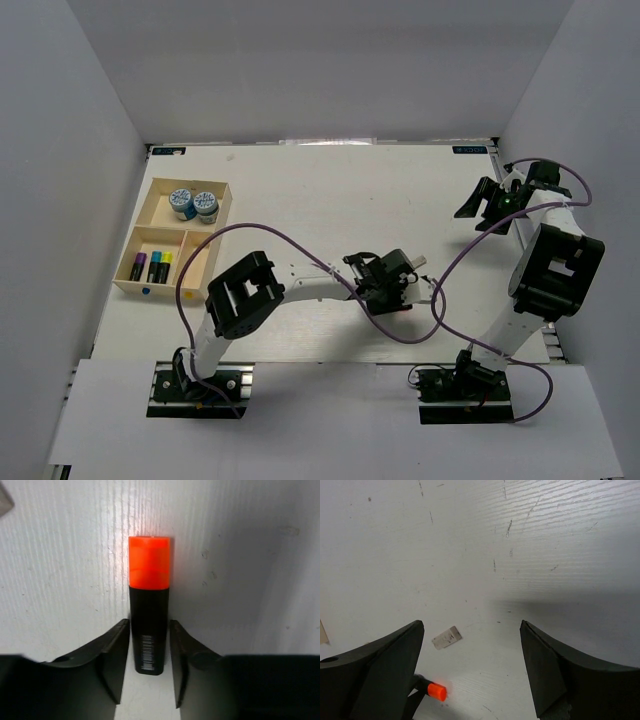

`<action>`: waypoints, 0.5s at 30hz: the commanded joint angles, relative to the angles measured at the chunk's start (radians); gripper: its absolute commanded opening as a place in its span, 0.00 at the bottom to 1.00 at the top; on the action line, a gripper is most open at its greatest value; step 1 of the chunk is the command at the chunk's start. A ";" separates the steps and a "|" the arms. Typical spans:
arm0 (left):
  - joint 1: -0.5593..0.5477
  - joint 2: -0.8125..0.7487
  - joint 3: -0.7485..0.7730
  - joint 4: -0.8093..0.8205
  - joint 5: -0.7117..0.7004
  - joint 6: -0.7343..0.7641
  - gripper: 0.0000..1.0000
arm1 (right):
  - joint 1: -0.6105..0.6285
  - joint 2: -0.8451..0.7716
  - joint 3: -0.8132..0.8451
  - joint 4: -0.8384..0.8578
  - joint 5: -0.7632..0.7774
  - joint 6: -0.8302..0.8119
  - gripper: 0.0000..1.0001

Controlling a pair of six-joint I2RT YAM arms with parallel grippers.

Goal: Sort the stationery into containers
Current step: Pick up the pen from the center of the board.

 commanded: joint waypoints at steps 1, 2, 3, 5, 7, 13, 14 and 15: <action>-0.011 0.032 -0.001 -0.015 -0.053 0.003 0.45 | -0.005 -0.047 0.008 -0.011 -0.019 -0.004 0.83; -0.011 0.032 -0.005 -0.010 -0.056 0.001 0.43 | -0.004 -0.048 0.010 -0.011 -0.019 -0.004 0.83; 0.002 0.032 -0.009 -0.010 -0.056 -0.002 0.36 | -0.004 -0.047 0.010 -0.011 -0.016 -0.004 0.83; 0.017 0.029 -0.015 -0.021 -0.059 -0.014 0.31 | -0.006 -0.047 0.008 -0.011 -0.013 -0.004 0.82; 0.040 0.018 -0.024 -0.023 -0.078 -0.037 0.24 | -0.004 -0.051 0.006 -0.011 -0.013 -0.007 0.82; 0.123 -0.057 -0.077 -0.041 -0.084 -0.069 0.11 | -0.002 -0.056 0.008 -0.001 -0.025 0.005 0.82; 0.138 -0.068 -0.092 -0.039 -0.083 -0.075 0.11 | -0.004 -0.057 0.010 -0.001 -0.027 0.004 0.82; 0.156 -0.078 -0.100 -0.036 -0.083 -0.085 0.11 | -0.004 -0.054 0.011 -0.001 -0.027 0.004 0.82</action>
